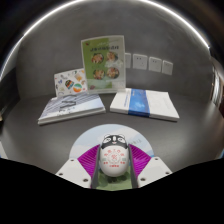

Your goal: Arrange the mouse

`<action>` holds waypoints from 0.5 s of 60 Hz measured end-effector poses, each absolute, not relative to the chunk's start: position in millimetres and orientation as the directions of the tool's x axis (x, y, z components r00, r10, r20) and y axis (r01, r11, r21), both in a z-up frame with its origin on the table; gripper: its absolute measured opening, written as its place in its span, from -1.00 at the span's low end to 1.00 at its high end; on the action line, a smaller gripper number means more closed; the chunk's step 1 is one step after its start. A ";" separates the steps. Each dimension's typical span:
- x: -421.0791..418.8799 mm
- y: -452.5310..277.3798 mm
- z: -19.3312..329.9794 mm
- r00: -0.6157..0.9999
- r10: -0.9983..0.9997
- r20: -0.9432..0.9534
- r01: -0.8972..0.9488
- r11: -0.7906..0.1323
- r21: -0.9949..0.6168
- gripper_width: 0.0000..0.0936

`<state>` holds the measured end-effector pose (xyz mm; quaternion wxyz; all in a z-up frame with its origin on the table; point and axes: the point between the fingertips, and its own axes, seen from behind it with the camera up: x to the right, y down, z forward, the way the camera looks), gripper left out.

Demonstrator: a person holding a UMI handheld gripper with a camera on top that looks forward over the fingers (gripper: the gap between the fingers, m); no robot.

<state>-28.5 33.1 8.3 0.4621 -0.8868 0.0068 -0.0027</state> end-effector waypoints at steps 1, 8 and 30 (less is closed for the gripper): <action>-27.4 32.7 4.2 1.000 -0.006 -0.004 -0.007 -0.579 -0.815 -0.01; -31.5 33.1 -8.9 0.998 0.054 -0.008 0.025 -0.587 -0.809 0.02; -58.0 -9.4 17.6 0.992 0.083 -0.100 -0.032 -0.588 -0.808 0.80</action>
